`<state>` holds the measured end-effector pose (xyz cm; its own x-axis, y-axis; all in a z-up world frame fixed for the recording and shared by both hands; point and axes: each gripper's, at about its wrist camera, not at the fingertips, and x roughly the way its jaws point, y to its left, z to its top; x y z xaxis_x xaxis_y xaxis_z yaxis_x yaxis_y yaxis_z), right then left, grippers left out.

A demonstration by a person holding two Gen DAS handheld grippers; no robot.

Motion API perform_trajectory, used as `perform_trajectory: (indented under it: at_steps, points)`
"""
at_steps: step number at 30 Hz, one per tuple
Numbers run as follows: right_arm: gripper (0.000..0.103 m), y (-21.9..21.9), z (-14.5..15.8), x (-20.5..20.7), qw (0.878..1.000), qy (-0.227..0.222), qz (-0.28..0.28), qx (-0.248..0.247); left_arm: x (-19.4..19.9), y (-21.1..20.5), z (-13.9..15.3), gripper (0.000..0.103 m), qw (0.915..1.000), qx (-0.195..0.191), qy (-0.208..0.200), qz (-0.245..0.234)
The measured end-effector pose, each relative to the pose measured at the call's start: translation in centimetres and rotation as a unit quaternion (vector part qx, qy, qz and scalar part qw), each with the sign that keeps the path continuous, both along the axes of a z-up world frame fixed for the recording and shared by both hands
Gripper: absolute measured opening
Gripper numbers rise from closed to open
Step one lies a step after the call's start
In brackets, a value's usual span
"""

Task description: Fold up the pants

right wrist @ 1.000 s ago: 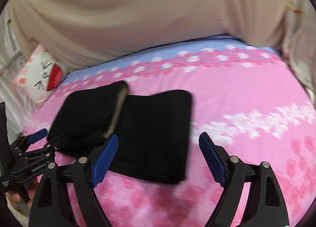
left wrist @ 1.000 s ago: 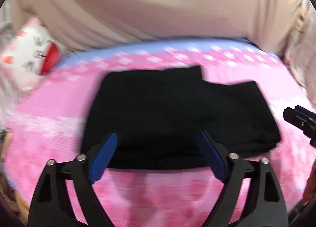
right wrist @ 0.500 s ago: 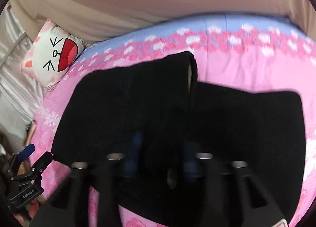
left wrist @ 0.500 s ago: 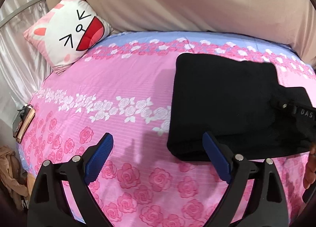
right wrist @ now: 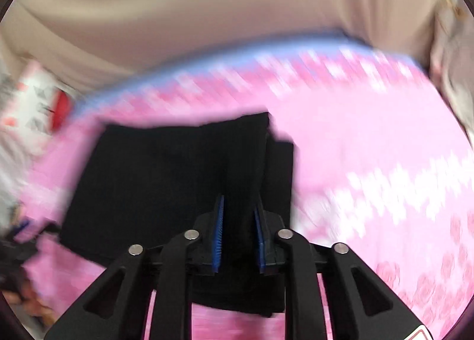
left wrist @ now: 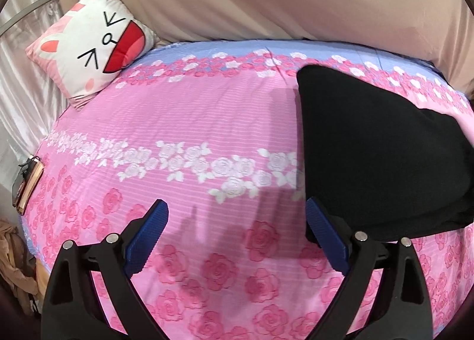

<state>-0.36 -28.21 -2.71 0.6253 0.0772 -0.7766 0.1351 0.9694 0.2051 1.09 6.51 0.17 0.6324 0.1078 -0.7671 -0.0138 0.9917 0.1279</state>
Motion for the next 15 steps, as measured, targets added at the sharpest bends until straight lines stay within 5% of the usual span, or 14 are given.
perform_trajectory:
  at_steps: [4,7,10,15]
  points:
    - [0.030,-0.3,1.6,-1.4,0.999,-0.037,-0.010,0.027,0.0,-0.5,0.1,0.092,1.0000,-0.001,0.003,0.005]
    - [0.071,-0.5,3.4,-2.8,0.998,-0.061,-0.026,-0.010,0.1,0.2,0.8,0.092,0.9987,-0.050,0.010,-0.001]
    - [0.072,-1.1,3.1,-4.0,0.998,-0.050,-0.027,-0.007,0.8,0.7,1.6,0.098,0.9946,-0.104,0.008,-0.005]
    - [0.073,-1.7,0.1,-3.8,0.997,-0.015,-0.019,0.076,3.8,-0.8,-0.8,0.098,0.9880,-0.141,0.059,-0.023]
